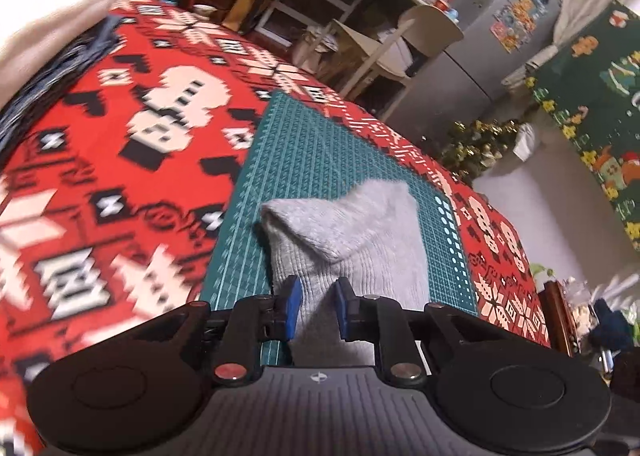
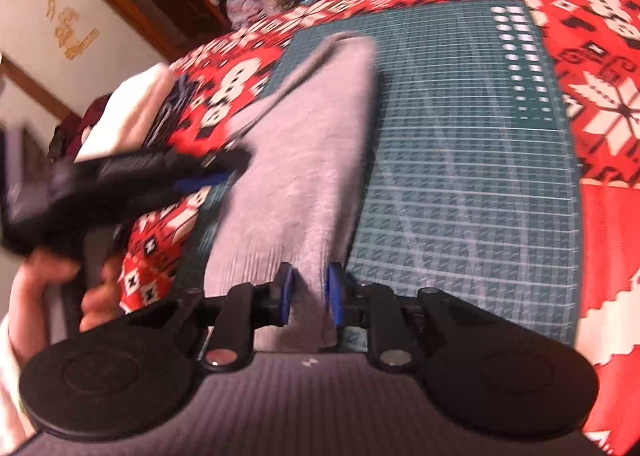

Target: Fold clothes

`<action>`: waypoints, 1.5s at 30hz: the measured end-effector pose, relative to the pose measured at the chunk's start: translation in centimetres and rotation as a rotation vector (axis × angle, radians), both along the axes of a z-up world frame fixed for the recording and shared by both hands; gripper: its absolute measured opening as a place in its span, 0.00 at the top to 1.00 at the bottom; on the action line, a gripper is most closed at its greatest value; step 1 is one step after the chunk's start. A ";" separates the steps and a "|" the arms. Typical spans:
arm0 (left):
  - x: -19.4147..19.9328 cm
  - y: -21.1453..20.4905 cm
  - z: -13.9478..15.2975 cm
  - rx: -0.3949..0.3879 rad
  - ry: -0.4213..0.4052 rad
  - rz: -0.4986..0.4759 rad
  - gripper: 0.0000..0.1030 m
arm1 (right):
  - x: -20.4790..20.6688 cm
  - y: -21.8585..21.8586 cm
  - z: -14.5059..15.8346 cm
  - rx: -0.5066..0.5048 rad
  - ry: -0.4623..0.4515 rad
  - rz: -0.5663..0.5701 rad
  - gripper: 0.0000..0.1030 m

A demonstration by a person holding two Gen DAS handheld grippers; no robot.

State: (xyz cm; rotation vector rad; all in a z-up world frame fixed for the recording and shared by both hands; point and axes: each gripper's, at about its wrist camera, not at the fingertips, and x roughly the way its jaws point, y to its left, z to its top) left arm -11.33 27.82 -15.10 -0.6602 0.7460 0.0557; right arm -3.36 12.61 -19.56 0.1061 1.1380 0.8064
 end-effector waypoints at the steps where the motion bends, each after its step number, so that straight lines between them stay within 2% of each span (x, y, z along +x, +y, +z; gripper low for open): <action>1: 0.5 0.1 -0.1 0.002 -0.006 -0.014 0.82 | -0.4 0.5 0.1 -0.007 -0.007 0.015 0.79; 6: 2.1 0.7 -0.4 -0.010 -0.017 -0.046 0.82 | -1.4 1.7 0.2 -0.028 -0.025 0.040 0.79; 10: 0.9 1.1 0.0 0.017 -0.001 -0.022 0.82 | -0.9 0.8 0.8 -0.035 -0.024 0.016 0.79; 12: -0.1 1.3 0.5 0.025 0.001 -0.014 0.90 | -0.7 0.2 1.3 -0.035 -0.045 -0.002 0.79; 16: -2.2 1.0 2.4 0.042 -0.044 -0.010 0.94 | -0.5 -1.1 2.5 -0.016 -0.099 -0.047 0.79; 18: -2.9 0.4 3.5 0.034 -0.090 -0.035 0.95 | -0.3 -1.8 3.0 0.002 -0.115 -0.073 0.79; 21: -3.5 -1.8 4.4 0.052 -0.120 -0.131 0.96 | 0.0 -1.1 2.7 0.044 -0.093 -0.064 0.86; 24: -3.8 -3.8 4.0 0.085 -0.082 -0.213 0.97 | 0.2 -0.4 2.3 0.086 -0.071 -0.054 0.90; 27: -3.6 -4.8 2.9 0.141 0.012 -0.234 1.00 | 0.4 0.2 2.0 0.124 -0.050 -0.045 0.90; 29: -3.7 -4.6 2.0 0.124 0.047 -0.224 1.00 | 0.1 1.0 1.1 0.054 -0.055 -0.018 0.90; 32: -3.9 -4.3 1.5 0.089 0.067 -0.214 0.99 | -0.1 1.3 0.5 0.012 -0.064 0.000 0.93; 38: -5.3 -3.5 2.2 0.043 0.049 -0.209 1.00 | -0.8 0.0 2.0 0.049 -0.063 -0.011 0.90; 40: -5.5 -3.5 2.3 0.046 0.069 -0.208 1.00 | -0.8 0.3 2.2 0.072 -0.058 0.010 0.90; 45: -5.2 -3.9 1.3 0.041 0.128 -0.229 0.99 | -1.0 0.8 1.1 0.020 -0.031 0.030 0.93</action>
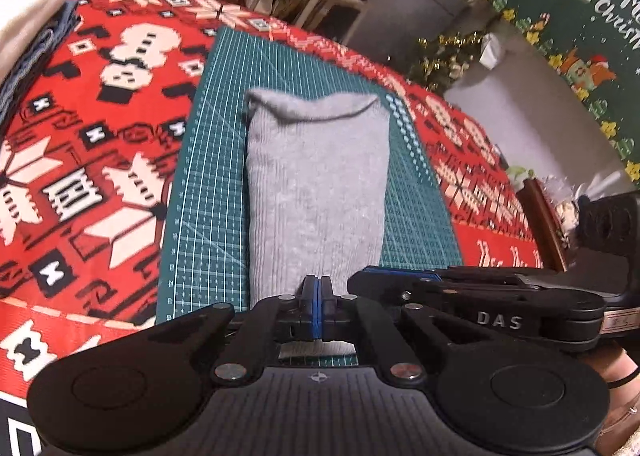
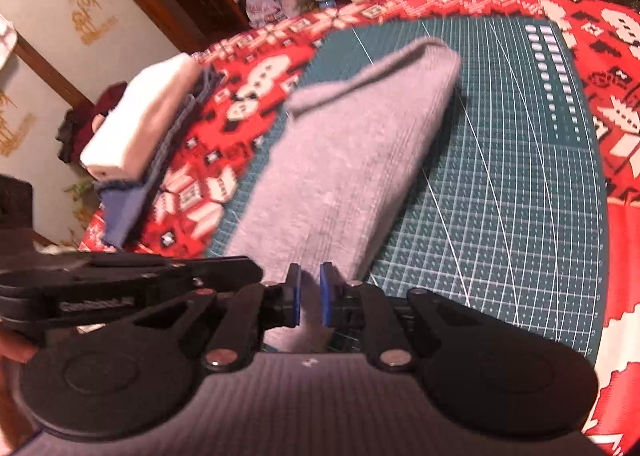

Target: Fold clothes

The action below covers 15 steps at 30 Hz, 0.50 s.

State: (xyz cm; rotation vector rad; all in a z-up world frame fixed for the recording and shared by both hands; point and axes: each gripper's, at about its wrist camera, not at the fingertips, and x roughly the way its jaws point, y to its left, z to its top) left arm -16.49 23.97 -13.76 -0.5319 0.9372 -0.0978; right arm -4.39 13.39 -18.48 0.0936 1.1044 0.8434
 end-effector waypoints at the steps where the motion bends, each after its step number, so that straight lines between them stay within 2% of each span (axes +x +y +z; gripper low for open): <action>1: 0.1 0.0 -0.2 0.000 0.007 -0.002 0.99 | 0.0 0.0 -0.2 -0.005 0.004 -0.001 0.93; 5: -0.1 -0.1 0.1 0.009 0.004 -0.001 0.99 | 0.0 -0.1 -0.2 -0.008 0.010 -0.007 0.93; 8: -0.4 -0.3 0.7 0.026 -0.012 -0.001 0.99 | -0.3 0.0 0.3 -0.013 -0.003 0.009 0.90; 12: -0.4 -0.2 1.0 0.024 -0.032 0.004 0.99 | 0.1 0.2 -0.2 -0.029 0.016 0.008 0.92; 15: -0.4 -0.2 1.2 0.023 -0.047 0.008 1.00 | 1.1 -1.1 0.0 0.034 0.055 -0.038 0.89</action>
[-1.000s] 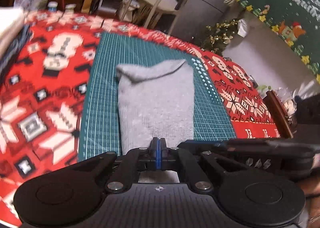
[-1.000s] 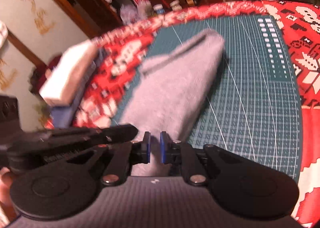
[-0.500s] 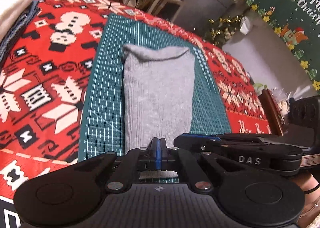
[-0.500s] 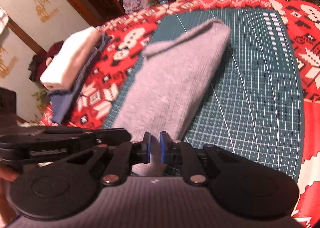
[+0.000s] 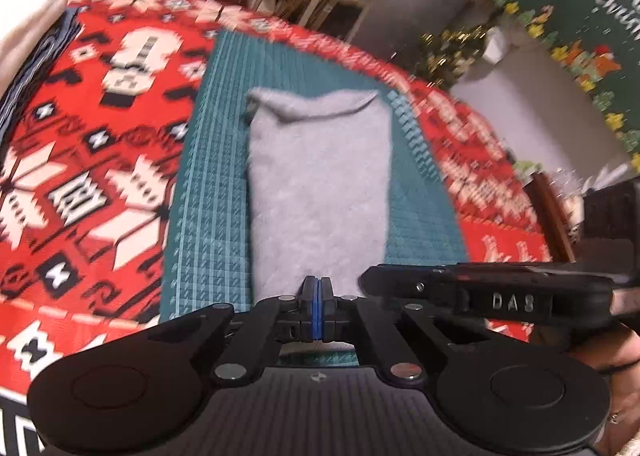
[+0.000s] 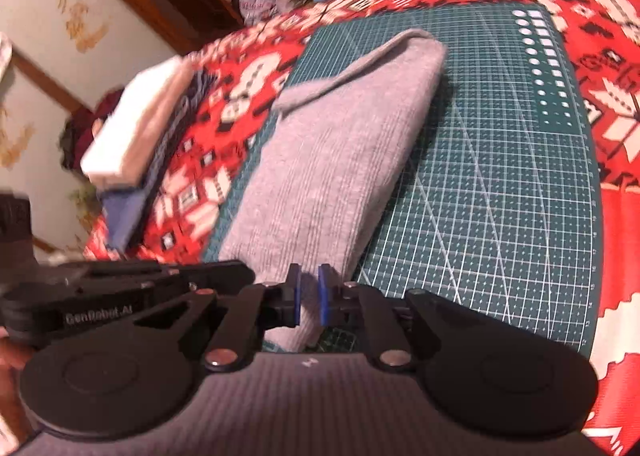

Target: Fold clothes

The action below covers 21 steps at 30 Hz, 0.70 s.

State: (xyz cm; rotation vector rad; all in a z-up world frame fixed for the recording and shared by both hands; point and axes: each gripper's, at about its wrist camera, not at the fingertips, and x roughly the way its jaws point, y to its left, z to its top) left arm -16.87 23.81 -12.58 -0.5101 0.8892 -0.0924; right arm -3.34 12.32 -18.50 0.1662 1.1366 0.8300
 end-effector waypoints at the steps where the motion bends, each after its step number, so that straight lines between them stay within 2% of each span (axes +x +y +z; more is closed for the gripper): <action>1: 0.0 0.1 0.2 -0.004 -0.013 0.003 1.00 | 0.4 -0.6 0.3 0.029 0.001 -0.032 0.88; 5: 1.4 0.5 0.9 -0.038 -0.090 0.039 0.99 | 2.6 -2.6 1.0 0.147 -0.004 -0.159 0.86; 9: 4.2 0.2 0.7 -0.024 -0.125 0.055 0.99 | 4.3 -2.3 0.7 0.182 -0.043 -0.224 0.86; 15: 6.4 0.2 -1.4 -0.001 -0.072 0.044 0.99 | 6.6 -1.3 -1.3 0.176 -0.049 -0.254 0.90; 16: 6.3 0.5 -1.5 -0.013 -0.068 0.050 0.98 | 6.9 -1.3 -1.6 0.173 -0.052 -0.252 0.93; 20: 5.7 1.5 -1.7 -0.067 -0.075 0.071 0.98 | 8.0 -1.8 -2.2 0.213 -0.035 -0.282 0.93; 21: 5.6 1.7 -1.7 -0.082 -0.081 0.078 0.99 | 8.0 -2.3 -1.9 0.221 -0.041 -0.300 0.90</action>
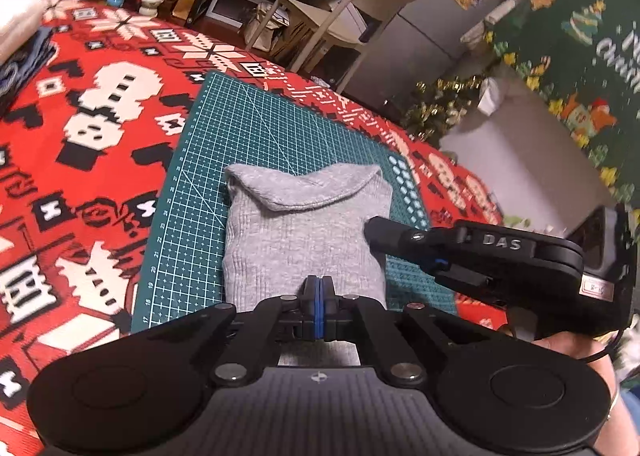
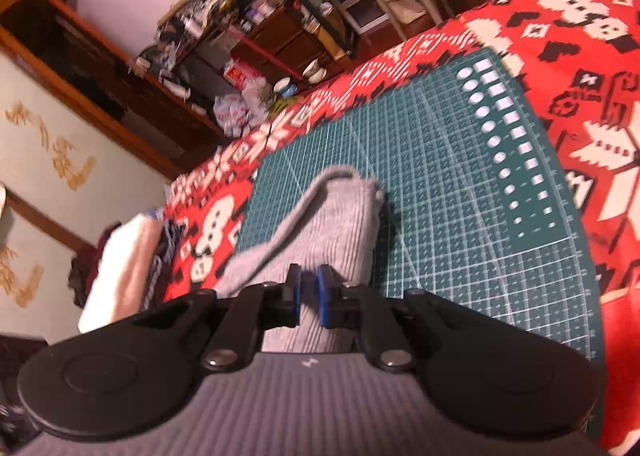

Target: Fold clothes

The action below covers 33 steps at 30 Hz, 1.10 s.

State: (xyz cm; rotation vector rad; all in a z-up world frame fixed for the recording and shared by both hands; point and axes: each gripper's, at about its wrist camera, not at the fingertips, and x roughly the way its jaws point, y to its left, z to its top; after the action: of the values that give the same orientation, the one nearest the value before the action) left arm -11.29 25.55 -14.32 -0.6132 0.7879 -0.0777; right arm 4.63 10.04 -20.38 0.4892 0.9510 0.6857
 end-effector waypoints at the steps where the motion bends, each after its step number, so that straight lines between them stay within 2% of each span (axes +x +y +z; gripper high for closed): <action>1: -0.1 0.2 0.2 -0.007 -0.009 0.013 0.99 | 0.0 -0.4 0.3 0.006 -0.004 -0.018 0.85; 2: -0.3 0.3 0.5 -0.011 -0.022 0.027 0.98 | 0.1 -0.6 0.3 -0.011 0.001 -0.025 0.82; 3: -0.5 0.5 0.9 -0.009 -0.045 0.045 0.94 | 0.2 -0.7 0.3 -0.028 0.005 -0.032 0.78; 6: -1.4 1.0 2.1 0.009 -0.111 0.090 0.94 | 0.5 -1.2 0.3 -0.077 0.020 -0.054 0.76; 7: -1.5 1.1 2.3 0.021 -0.119 0.103 0.94 | 0.6 -1.3 -0.2 -0.055 0.039 -0.053 0.76; 9: -1.3 1.2 2.0 0.055 -0.089 0.120 0.94 | 0.6 -1.2 -0.6 -0.024 0.048 -0.048 0.77; 11: -1.2 1.4 1.5 0.065 -0.052 0.133 0.94 | 0.4 -1.0 -0.6 -0.003 0.032 -0.040 0.85; 13: -1.1 1.4 1.2 0.059 -0.037 0.138 0.94 | 0.3 -0.8 -0.5 0.018 0.017 -0.033 0.89; 23: -0.9 0.1 1.3 0.114 -0.061 0.068 0.94 | 1.1 -1.3 -2.7 0.097 0.074 -0.049 0.89; 26: -0.9 -0.8 1.9 0.143 -0.097 0.016 0.94 | 1.3 -1.7 -3.0 0.126 0.108 -0.066 0.84; 31: -0.9 -2.4 1.9 0.204 -0.094 -0.053 0.94 | -0.4 -2.5 -1.3 0.111 0.072 -0.076 0.83; 32: -1.0 -2.5 1.9 0.202 -0.092 -0.065 0.94 | -1.0 -2.1 -0.6 0.084 0.038 -0.056 0.84; 33: -1.1 -2.7 1.9 0.201 -0.091 -0.077 0.94 | -1.6 -1.7 0.1 0.057 0.004 -0.037 0.90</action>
State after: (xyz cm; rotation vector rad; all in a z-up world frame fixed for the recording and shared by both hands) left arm -12.35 22.80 -12.40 -0.3861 0.7211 -0.0944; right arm 3.05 8.31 -20.27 0.5573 0.9263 0.6797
